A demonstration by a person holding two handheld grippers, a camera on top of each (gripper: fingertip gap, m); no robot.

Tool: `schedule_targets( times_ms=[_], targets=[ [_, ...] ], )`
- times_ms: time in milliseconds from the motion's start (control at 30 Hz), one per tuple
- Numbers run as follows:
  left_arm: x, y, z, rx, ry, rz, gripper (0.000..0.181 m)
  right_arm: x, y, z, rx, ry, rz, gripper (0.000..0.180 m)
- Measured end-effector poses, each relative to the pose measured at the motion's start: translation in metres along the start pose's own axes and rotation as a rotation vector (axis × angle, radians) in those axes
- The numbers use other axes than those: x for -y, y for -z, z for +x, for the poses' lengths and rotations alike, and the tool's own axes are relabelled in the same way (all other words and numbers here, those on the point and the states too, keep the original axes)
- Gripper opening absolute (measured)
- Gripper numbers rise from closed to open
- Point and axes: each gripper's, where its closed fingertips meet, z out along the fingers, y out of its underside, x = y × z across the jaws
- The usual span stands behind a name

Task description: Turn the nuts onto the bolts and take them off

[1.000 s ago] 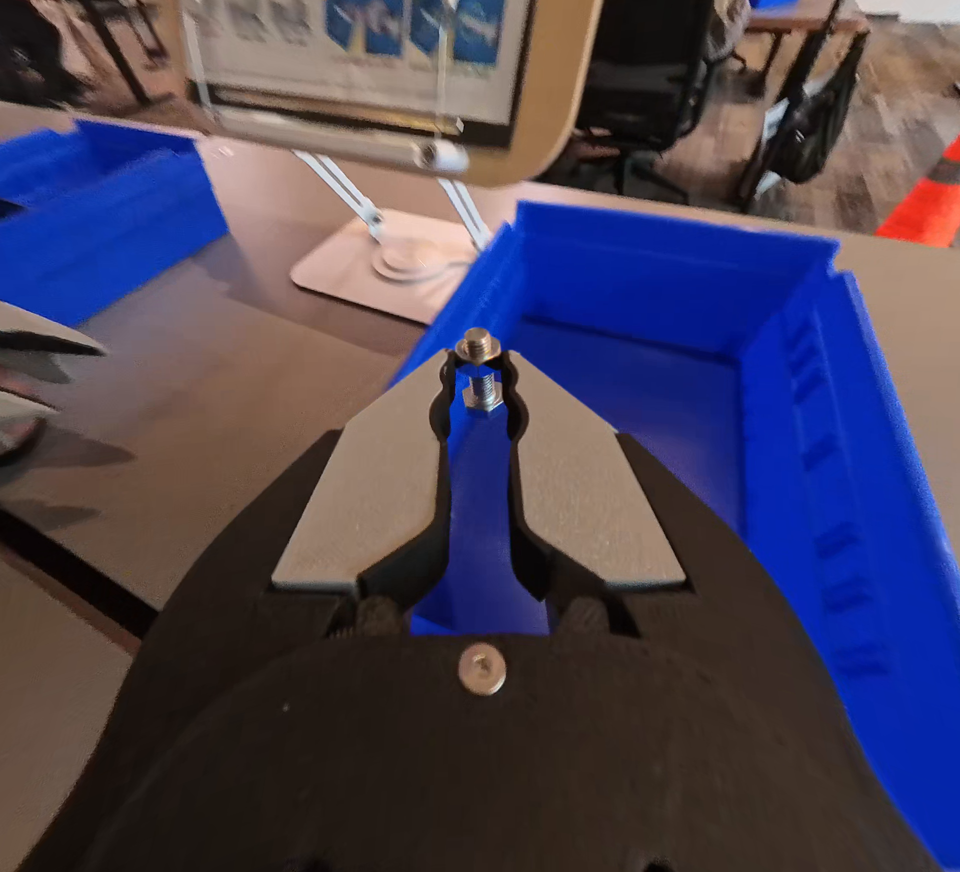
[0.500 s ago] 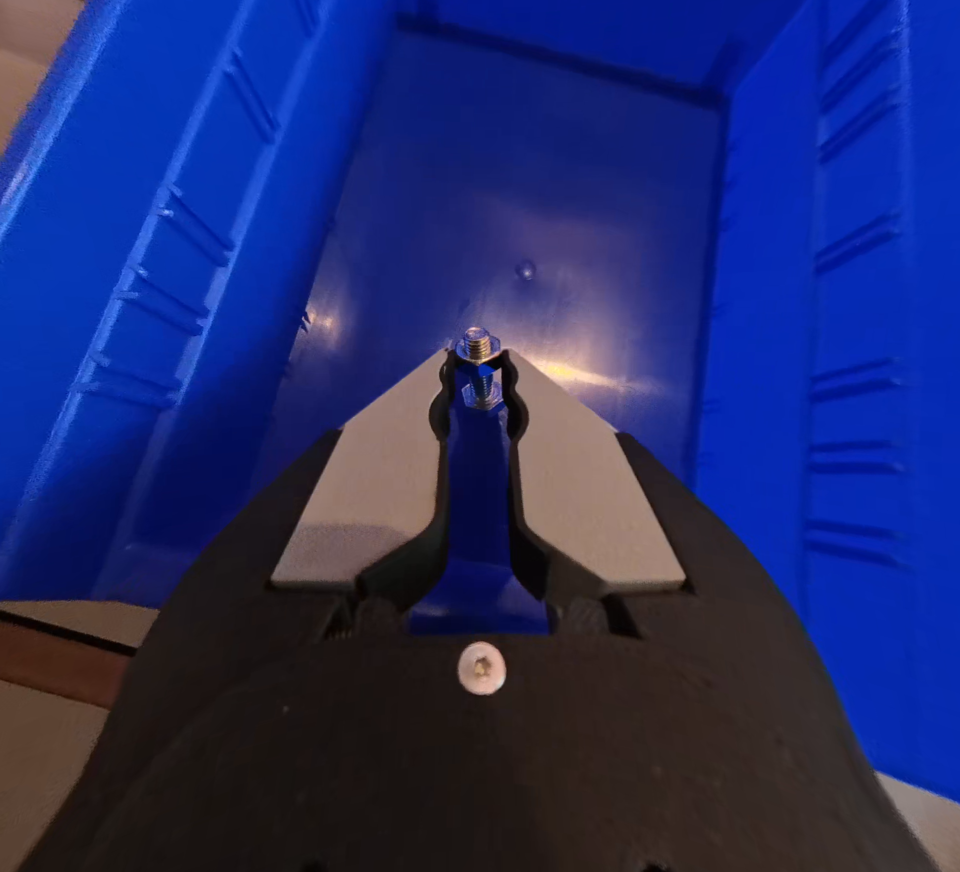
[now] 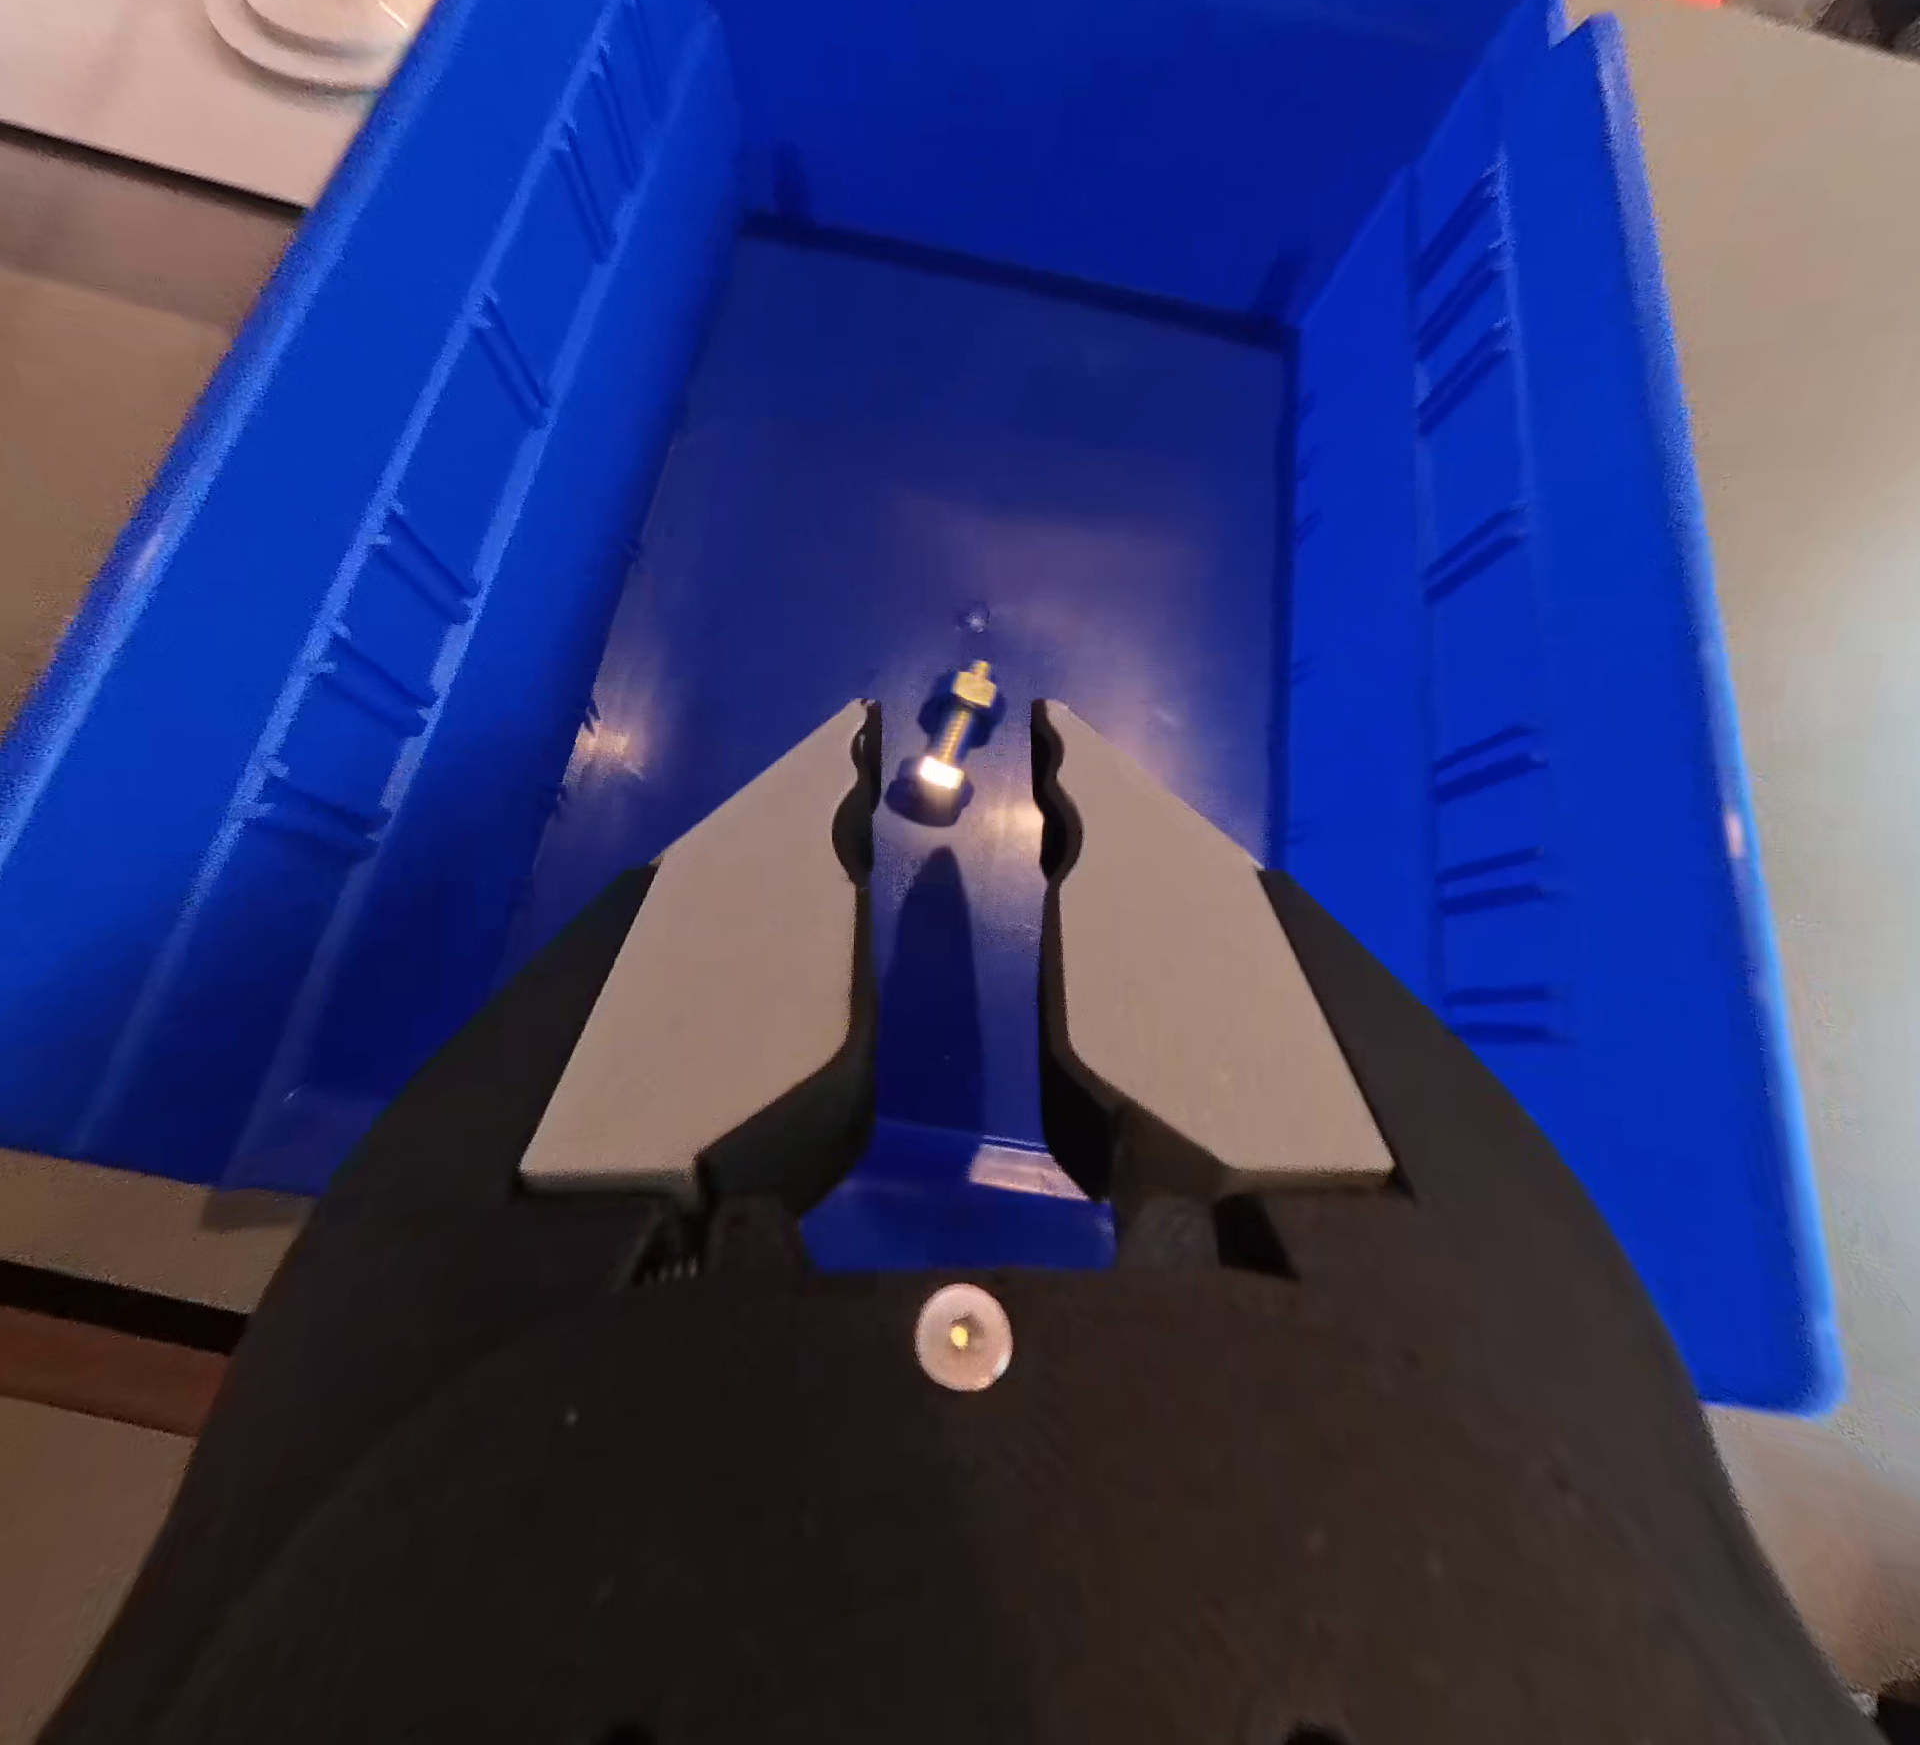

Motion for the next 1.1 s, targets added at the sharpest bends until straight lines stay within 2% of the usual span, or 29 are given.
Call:
schedule_targets(
  times_ms=[267, 433, 600, 700, 833, 900, 967, 1100],
  targets=[
    [0.0, 0.0, 0.0, -0.001, 0.0, -0.002, 0.033, 0.024, 0.017, -0.011, 0.0, 0.024, 0.101, 0.025],
    [-0.001, 0.0, 0.0, -0.004, 0.003, -0.004, 0.033, 0.085, 0.065, -0.049, 0.031, 0.095, 0.383, 0.024],
    [-0.001, -0.001, 0.0, -0.004, 0.003, -0.006, 0.033, 0.138, 0.115, -0.129, 0.153, 0.191, 0.616, 0.024],
    [-0.001, 0.0, 0.0, -0.003, 0.003, -0.003, 0.033, 0.143, 0.1, -0.183, 0.241, 0.23, 0.649, 0.024],
    [-0.001, 0.0, 0.002, -0.008, 0.014, -0.01, 0.034, 0.123, 0.049, -0.231, 0.309, 0.242, 0.601, 0.026],
    [0.001, 0.0, 0.003, -0.009, 0.014, -0.009, 0.034, 0.115, 0.036, -0.24, 0.288, 0.298, 0.576, 0.028],
    [0.004, 0.0, 0.004, -0.002, 0.01, -0.012, 0.035, 0.112, 0.029, -0.233, 0.197, 0.352, 0.574, 0.028],
    [0.017, 0.008, 0.002, 0.011, 0.024, 0.028, 0.035, 0.103, 0.024, -0.233, 0.282, 0.266, 0.547, 0.03]
  ],
)
